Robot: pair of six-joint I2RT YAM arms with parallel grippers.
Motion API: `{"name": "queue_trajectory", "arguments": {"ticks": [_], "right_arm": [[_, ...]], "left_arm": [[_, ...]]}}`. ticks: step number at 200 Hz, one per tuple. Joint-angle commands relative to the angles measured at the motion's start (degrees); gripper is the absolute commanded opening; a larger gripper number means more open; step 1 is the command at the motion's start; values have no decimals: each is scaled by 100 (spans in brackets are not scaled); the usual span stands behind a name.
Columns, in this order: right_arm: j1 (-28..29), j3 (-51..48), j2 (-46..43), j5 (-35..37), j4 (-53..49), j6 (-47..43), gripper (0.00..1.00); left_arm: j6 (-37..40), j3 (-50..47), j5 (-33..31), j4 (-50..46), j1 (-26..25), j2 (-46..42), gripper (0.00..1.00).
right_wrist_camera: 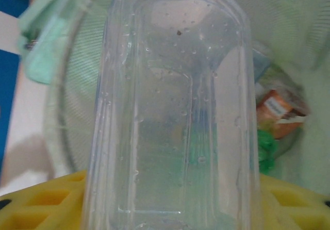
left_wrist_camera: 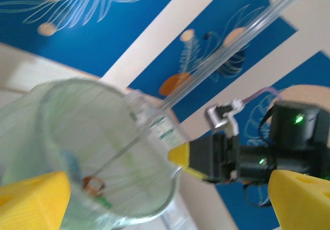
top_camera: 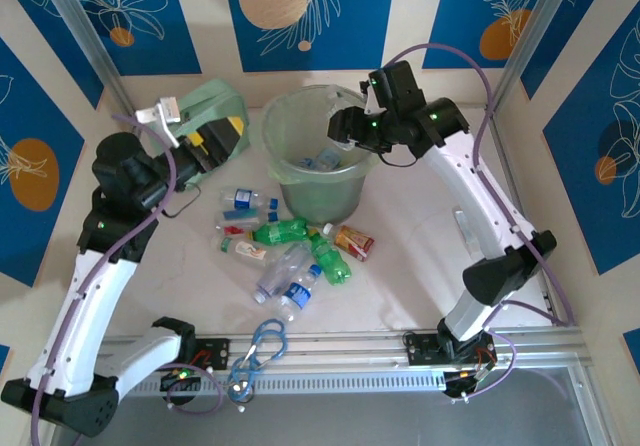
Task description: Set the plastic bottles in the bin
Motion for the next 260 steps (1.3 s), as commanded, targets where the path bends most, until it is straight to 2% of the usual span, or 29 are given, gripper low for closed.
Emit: {"name": "queue_trajectory", "arguments": {"ticks": [1, 15, 33, 73, 121, 190, 229, 260], "right_arm": [[-36, 372, 139, 479, -377, -343, 71], [-34, 440, 215, 591, -445, -386, 79], [-21, 468, 216, 657, -465, -389, 84], [157, 560, -3, 790, -465, -359, 85], [962, 577, -609, 1311, -459, -362, 85], [2785, -1650, -2162, 2097, 393, 7, 84], [2893, -2959, -2753, 2110, 525, 664, 84], [2856, -3415, -3018, 2076, 554, 900, 84]], "left_arm": [[339, -401, -345, -733, 38, -220, 97], [331, -596, -385, -930, 39, -335, 96], [318, -826, -479, -1272, 38, -439, 96], [218, -1247, -1264, -2191, 38, -697, 91], [243, -1654, -1844, -2847, 45, -816, 88], [-13, -2309, -2090, -2740, 280, -445, 81], [-47, -2173, -1866, -2070, 628, 189, 76], [-70, -1724, -1834, -1500, 728, 1057, 76]]}}
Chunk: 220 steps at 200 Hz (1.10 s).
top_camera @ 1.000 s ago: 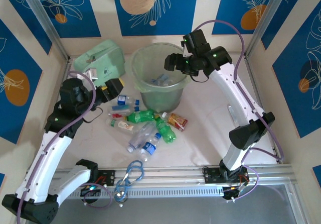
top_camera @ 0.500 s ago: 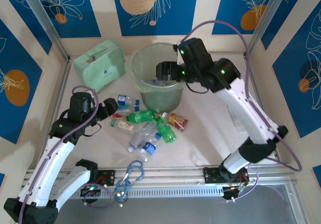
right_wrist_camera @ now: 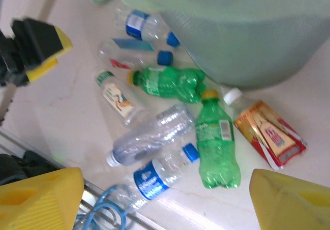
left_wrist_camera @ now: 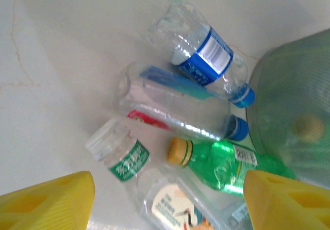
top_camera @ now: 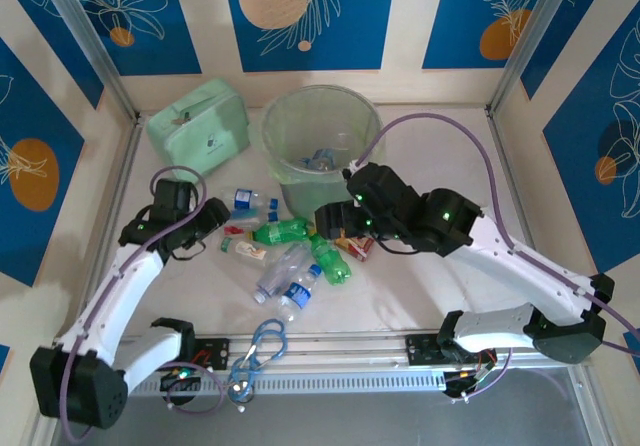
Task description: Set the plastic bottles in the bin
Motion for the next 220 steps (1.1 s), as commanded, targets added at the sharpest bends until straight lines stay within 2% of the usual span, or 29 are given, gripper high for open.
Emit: {"name": "queue_trajectory", "arguments": {"ticks": [1, 47, 99, 169, 220], "right_arm": [[-14, -174, -341, 132, 172, 379, 84], [-115, -397, -605, 134, 189, 477, 84], [-225, -613, -778, 66, 198, 580, 84], [-259, -657, -797, 78, 146, 628, 84], [-325, -637, -778, 61, 146, 617, 85]], "left_arm": [[-47, 463, 75, 640, 101, 533, 76], [182, 1342, -329, 769, 100, 1944, 82], [152, 1910, -277, 829, 102, 3049, 88], [-512, 2092, -187, 901, 21, 3799, 88], [-732, 2128, -210, 846, -33, 4196, 94]]}}
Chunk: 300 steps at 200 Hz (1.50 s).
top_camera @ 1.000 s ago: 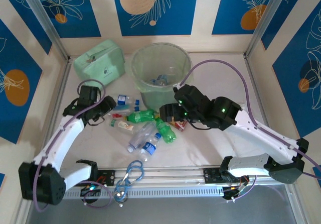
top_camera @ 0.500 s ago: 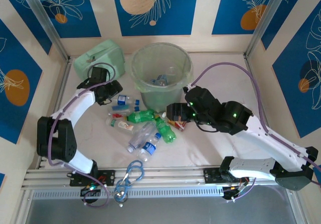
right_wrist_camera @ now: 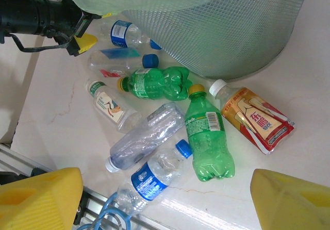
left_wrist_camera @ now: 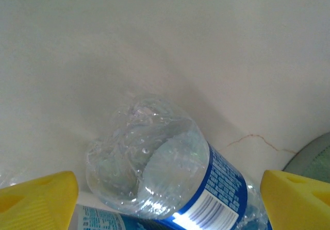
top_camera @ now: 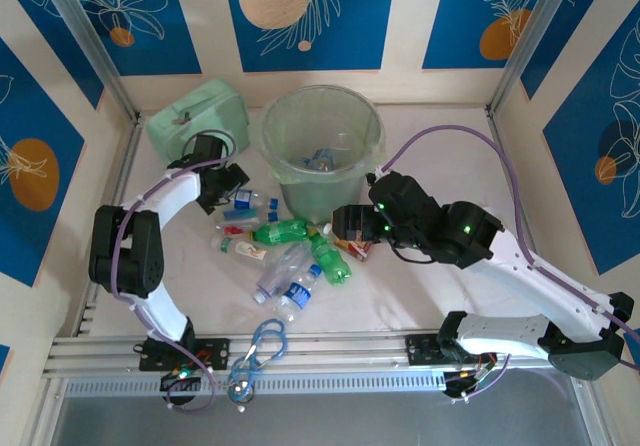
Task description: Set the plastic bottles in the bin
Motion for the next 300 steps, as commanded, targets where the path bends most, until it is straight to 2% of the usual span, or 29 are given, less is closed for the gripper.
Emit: {"name": "queue_trajectory", "arguments": {"ticks": [1, 88, 143, 214, 257, 300], "right_arm": [[-59, -10, -69, 28, -3, 82, 85], [-159, 7, -26, -57, -40, 55, 86], [-220, 42, -23, -65, -96, 0, 84], [-348, 122, -52, -69, -73, -71, 81], [-396, 28, -170, -7, -43, -7, 81], [-429, 38, -363, -77, -14, 2, 81]], "left_arm": [[-206, 137, -4, -69, -57, 219, 94], [-410, 613, -94, -129, -210, 904, 94], [-313, 918, -222, -305, -212, 1232, 89], [-55, 964, -342, -398, -216, 1100, 75], [29, 920, -240, -349, -211, 1019, 61], [211, 885, -486, -450, -198, 525, 59]]}}
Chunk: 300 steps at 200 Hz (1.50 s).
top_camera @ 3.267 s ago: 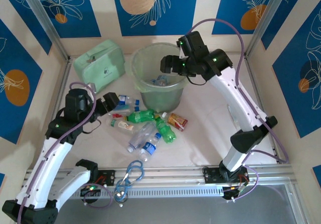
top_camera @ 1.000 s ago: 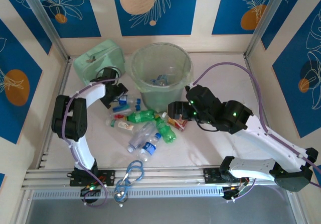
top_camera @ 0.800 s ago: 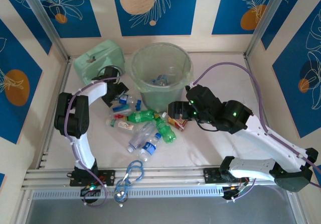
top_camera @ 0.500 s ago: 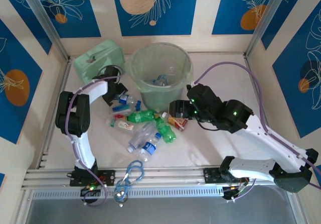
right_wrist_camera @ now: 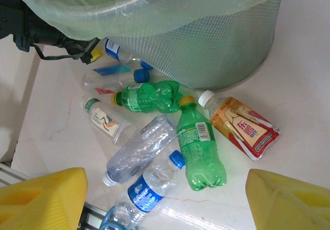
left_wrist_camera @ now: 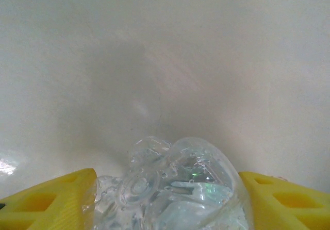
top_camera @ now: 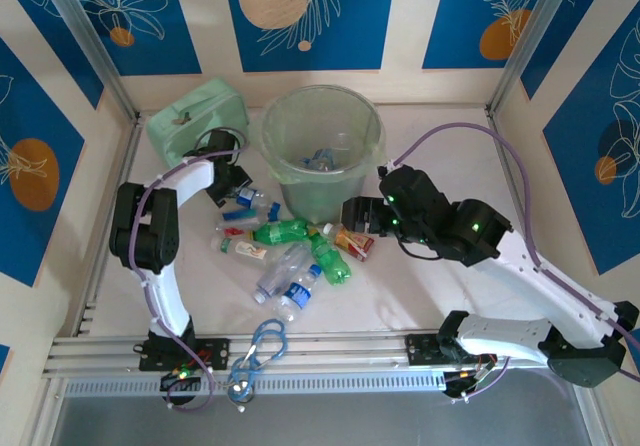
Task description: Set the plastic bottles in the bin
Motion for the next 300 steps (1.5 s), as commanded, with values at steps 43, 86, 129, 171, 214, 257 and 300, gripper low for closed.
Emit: {"name": "queue_trajectory", "arguments": {"ticks": [43, 86, 129, 171, 214, 257, 300], "right_arm": [[-41, 209, -205, -344, 119, -27, 81], [-19, 382, -119, -813, 320, -90, 81], [52, 644, 233, -1647, 573, -205, 81], [243, 1249, 801, -2060, 665, -346, 82], [119, 1794, 1297, -2377, 812, -367, 85], [-70, 2177, 1783, -2916, 934, -318, 81], [-362, 2040, 1871, -3443, 1250, -16, 73]], "left_arm": [[517, -141, -262, -249, -12, -1412, 57], [893, -448, -331, -558, 66, -2565, 56], [1210, -612, 5, -1015, 85, -3762, 54], [1484, -288, 1093, -1315, 82, -4401, 54], [1081, -178, 2752, -647, 85, -4624, 54], [555, -217, 3578, 345, 82, -4742, 54], [-200, -697, 3973, 1462, 81, -4865, 55]]}}
